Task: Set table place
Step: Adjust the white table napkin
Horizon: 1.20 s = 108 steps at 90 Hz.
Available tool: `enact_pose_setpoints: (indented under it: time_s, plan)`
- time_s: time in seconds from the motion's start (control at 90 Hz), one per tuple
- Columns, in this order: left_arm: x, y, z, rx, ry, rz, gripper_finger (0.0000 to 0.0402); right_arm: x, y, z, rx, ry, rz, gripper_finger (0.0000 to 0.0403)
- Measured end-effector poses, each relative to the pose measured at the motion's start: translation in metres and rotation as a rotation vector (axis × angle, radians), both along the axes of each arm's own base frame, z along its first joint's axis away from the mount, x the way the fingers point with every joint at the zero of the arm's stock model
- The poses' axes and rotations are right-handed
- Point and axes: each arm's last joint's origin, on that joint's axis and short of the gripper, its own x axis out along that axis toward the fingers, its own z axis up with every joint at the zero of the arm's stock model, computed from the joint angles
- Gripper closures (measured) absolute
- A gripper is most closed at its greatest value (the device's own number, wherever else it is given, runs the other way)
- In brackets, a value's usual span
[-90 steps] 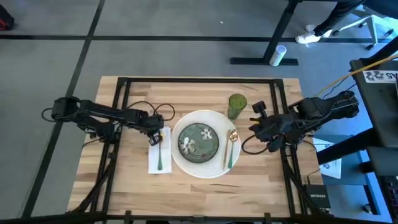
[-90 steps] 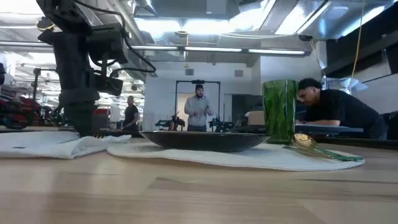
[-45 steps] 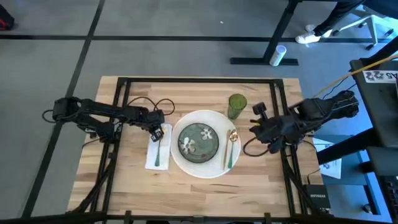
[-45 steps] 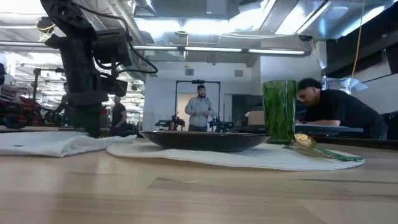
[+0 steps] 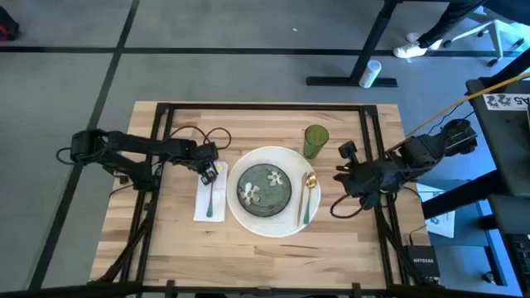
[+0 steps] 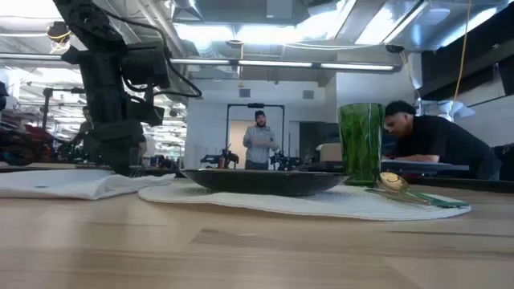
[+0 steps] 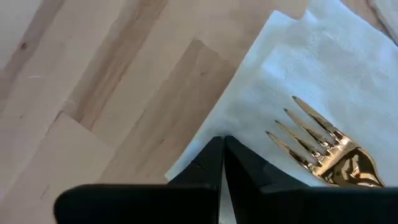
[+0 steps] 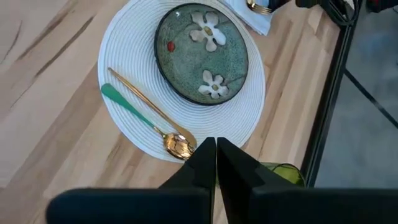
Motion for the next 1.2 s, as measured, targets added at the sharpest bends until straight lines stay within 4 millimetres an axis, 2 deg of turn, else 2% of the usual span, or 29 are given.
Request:
enact_pose_setpoints:
  time_s: [1.2]
  plan:
    - [-0.001,0.0036,0.0039,0.015,-0.022,0.034,0.0402,-0.0015,-0.0012,-0.001,-0.018,0.017,-0.004,0.0403]
